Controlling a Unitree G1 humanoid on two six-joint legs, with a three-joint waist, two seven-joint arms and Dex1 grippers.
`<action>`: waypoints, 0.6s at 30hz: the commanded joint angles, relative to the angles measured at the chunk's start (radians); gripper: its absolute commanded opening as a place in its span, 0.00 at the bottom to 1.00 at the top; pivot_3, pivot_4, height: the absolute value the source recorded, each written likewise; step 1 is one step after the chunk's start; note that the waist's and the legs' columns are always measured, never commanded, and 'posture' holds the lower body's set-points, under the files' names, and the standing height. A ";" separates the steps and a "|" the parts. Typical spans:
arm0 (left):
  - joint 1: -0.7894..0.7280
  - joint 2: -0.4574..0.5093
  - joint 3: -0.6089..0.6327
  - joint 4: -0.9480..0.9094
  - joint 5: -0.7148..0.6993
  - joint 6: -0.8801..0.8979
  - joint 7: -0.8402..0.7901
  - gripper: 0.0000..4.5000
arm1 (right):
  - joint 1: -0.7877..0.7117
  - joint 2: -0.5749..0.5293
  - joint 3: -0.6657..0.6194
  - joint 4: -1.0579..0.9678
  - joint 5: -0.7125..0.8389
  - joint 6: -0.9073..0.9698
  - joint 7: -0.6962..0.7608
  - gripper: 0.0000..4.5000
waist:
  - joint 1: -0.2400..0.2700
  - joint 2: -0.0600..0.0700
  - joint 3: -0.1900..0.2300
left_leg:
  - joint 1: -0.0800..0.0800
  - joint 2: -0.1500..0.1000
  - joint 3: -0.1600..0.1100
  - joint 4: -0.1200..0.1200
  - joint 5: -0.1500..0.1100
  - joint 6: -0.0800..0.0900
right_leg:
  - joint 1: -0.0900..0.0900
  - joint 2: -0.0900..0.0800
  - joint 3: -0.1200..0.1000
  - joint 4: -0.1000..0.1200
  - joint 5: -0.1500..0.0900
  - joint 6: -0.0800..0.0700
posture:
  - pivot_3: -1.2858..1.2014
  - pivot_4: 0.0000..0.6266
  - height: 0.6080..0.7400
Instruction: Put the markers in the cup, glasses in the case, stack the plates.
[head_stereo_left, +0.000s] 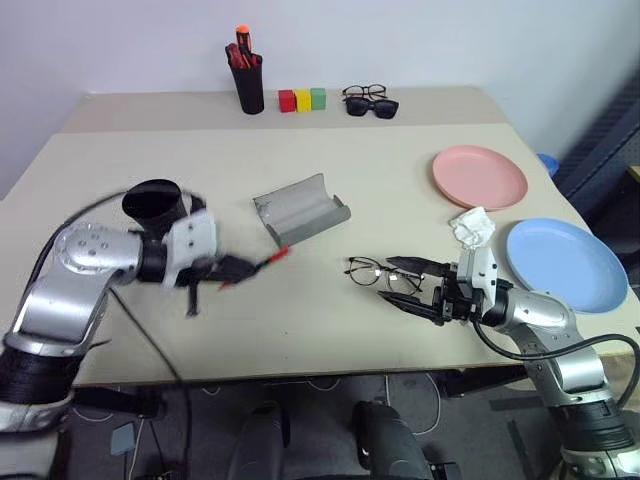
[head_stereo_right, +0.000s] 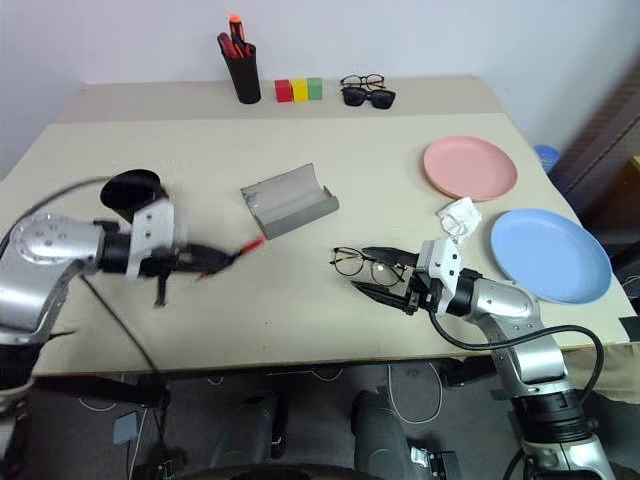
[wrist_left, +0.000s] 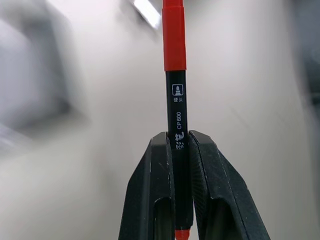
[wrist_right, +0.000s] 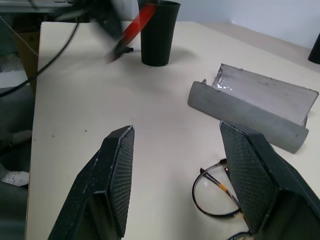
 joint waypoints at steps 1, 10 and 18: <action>-0.129 -0.107 0.059 0.038 0.060 0.005 0.292 0.01 | -0.037 0.009 -0.032 -0.008 0.037 0.018 -0.007 0.61 | -0.003 -0.001 0.000 | 0.000 0.000 0.000 0.001 0.000 0.000 | 0.001 0.000 0.000 0.000 0.000 0.001 | 0.52 0.24 1.00; -0.183 -0.295 0.141 0.291 0.301 -0.281 0.908 0.01 | -0.164 0.079 -0.054 -0.013 0.143 0.089 -0.044 0.61 | -0.009 -0.001 0.000 | 0.002 0.000 -0.001 0.000 -0.001 0.002 | 0.001 0.001 0.000 0.001 0.002 0.005 | 0.52 0.24 1.00; -0.123 -0.318 0.154 0.340 0.351 -0.323 1.077 0.01 | -0.228 0.125 -0.042 -0.013 0.145 0.116 -0.063 0.61 | 0.002 -0.001 0.000 | 0.000 -0.001 -0.001 0.001 -0.001 0.001 | 0.002 0.000 0.000 -0.001 0.002 0.005 | 0.52 0.24 1.00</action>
